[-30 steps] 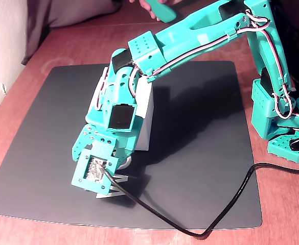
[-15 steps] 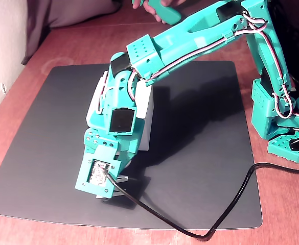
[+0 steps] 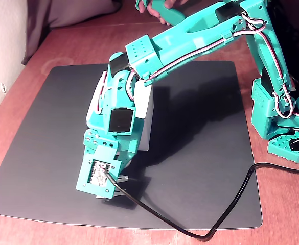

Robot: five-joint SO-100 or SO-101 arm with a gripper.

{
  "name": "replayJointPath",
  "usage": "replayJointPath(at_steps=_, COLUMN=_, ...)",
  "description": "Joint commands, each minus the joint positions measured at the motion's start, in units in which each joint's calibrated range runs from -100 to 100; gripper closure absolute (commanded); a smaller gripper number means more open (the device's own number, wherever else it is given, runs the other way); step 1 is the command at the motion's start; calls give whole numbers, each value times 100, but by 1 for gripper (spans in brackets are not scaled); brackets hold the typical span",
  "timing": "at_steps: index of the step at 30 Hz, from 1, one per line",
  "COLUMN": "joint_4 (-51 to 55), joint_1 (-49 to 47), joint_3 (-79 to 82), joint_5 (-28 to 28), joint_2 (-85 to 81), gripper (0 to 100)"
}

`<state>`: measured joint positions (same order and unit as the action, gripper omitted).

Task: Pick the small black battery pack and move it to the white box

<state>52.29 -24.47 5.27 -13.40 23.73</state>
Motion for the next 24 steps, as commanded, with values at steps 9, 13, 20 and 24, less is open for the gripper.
replayJointPath(at_steps=9, joint_4=266, joint_1=-33, joint_3=31, joint_5=142, joint_2=104, gripper=86)
replayJointPath(at_steps=13, joint_4=275, joint_1=13, joint_3=31, joint_5=147, joint_2=87, gripper=88)
replayJointPath(at_steps=20, joint_4=433, joint_1=2, joint_3=31, joint_5=147, joint_2=95, gripper=89)
replayJointPath(at_steps=24, joint_4=442, joint_1=37, joint_3=31, joint_5=147, joint_2=78, gripper=90)
